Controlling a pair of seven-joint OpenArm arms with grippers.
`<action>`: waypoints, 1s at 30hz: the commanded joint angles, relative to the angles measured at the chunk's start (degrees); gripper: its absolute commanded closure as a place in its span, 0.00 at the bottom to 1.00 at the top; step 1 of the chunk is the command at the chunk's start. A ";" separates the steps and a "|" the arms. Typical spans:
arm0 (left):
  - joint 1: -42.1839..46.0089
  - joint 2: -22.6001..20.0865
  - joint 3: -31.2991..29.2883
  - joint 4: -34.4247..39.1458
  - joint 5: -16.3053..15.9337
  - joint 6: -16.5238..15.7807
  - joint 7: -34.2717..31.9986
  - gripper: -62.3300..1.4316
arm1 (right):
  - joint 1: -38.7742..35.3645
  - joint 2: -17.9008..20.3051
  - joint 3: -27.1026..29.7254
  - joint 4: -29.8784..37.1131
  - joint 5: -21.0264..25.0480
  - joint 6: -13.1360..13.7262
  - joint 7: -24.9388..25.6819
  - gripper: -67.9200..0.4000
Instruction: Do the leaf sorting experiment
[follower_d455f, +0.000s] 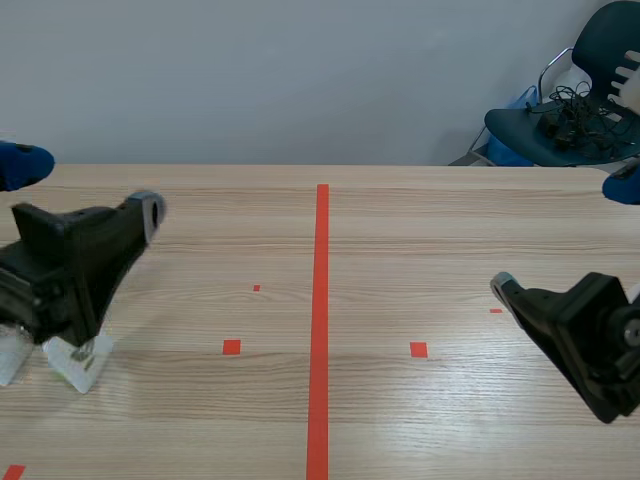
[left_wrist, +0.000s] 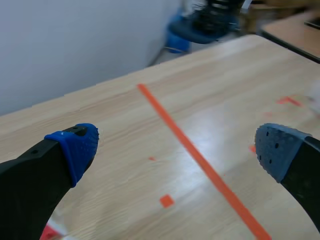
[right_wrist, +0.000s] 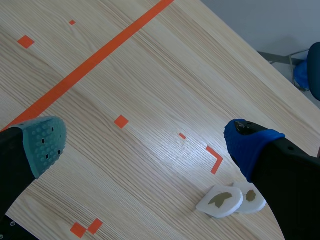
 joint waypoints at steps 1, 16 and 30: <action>2.03 -0.85 0.26 -1.40 -0.92 -0.85 -0.42 0.00 | 0.20 0.31 0.48 0.20 0.20 -0.22 1.25 0.00; 7.37 -2.82 0.24 -1.38 -3.85 -2.38 -0.81 0.00 | -1.55 0.31 0.39 0.20 2.10 -0.22 0.61 0.00; 7.39 -3.63 -3.93 -0.70 -6.88 -2.82 -0.35 0.00 | -8.09 0.20 0.48 -1.22 4.28 -11.54 17.20 0.00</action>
